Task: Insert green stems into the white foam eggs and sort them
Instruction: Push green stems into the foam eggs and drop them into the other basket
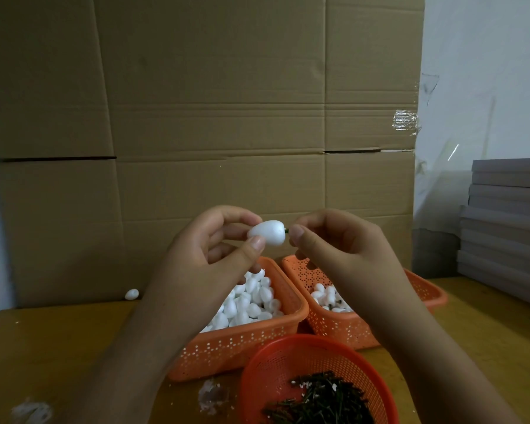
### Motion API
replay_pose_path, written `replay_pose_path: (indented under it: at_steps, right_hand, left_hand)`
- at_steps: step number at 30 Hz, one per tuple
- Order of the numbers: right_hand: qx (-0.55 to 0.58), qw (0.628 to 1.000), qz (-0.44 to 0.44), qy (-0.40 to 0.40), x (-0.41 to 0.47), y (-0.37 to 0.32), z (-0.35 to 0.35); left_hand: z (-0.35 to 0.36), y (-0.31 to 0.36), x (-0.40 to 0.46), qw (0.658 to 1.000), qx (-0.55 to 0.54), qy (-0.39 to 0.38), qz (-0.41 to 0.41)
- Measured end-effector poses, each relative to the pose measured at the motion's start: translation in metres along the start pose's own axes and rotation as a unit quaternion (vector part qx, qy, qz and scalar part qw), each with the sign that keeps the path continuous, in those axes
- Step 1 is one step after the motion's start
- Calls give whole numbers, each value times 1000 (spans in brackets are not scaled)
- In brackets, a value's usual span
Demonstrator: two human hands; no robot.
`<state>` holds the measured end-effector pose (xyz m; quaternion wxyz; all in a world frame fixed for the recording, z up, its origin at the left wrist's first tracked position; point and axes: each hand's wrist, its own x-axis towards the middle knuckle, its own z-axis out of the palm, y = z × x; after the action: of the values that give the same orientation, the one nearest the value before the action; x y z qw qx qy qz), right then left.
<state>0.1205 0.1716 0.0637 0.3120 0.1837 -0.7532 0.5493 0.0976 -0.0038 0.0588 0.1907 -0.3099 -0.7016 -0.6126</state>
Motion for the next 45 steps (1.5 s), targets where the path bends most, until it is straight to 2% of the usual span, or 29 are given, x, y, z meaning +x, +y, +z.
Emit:
replay_pose_path:
  at_steps: [6,8,10,13,15,16,19,20,22,25,29,32,35,37,39,41,45]
  right_hand:
    - [-43,999,7,-1,4,6,-7]
    - [-115,993,21,-23,10,16,-18]
    - [-247,964,52,-79,16,30,-30]
    - [-392,890,146,-183,22,57,-43]
    - [-434,858,197,-191,25,76,-48]
    - [-455,853,201,-159,26,84,-50]
    - [-487,860,146,38,27,97,-52]
    - [-482,863,134,70,27,98,-52]
    - [-475,866,151,43,29,101,-53]
    - [-460,865,180,-83,29,103,-48]
    - [-423,873,153,-186,21,94,-27]
    - [-386,893,115,-199,14,87,-9]
    - [-338,923,89,-160,11,82,9]
    - [-341,925,87,-142,18,85,23]
    - [-386,903,94,-161,34,94,42]
    - [-428,868,130,-214,53,108,62]
    - [-515,774,166,-329,76,133,91]
  left_hand:
    - [-2,-2,-1,999,29,39,-18]
    - [-3,-2,0,997,41,65,-20]
    - [-4,-1,1,996,40,82,-20]
    - [-6,1,2,994,39,96,-18]
    - [-7,2,2,994,36,100,-14]
    - [-8,2,2,994,34,101,-11]
    - [-10,3,2,994,23,108,-6]
    - [-11,3,2,994,22,110,-4]
    - [-14,5,2,993,20,118,0]
    - [-18,8,2,991,10,136,10]
    - [-25,13,2,987,3,159,29]
    - [-31,15,2,986,-6,166,32]
    - [-38,17,2,984,-17,176,29]
    - [-42,18,2,983,-24,181,25]
    - [-46,18,2,982,-34,186,19]
    - [-48,20,2,982,-42,186,17]
    - [-52,22,2,982,-55,182,15]
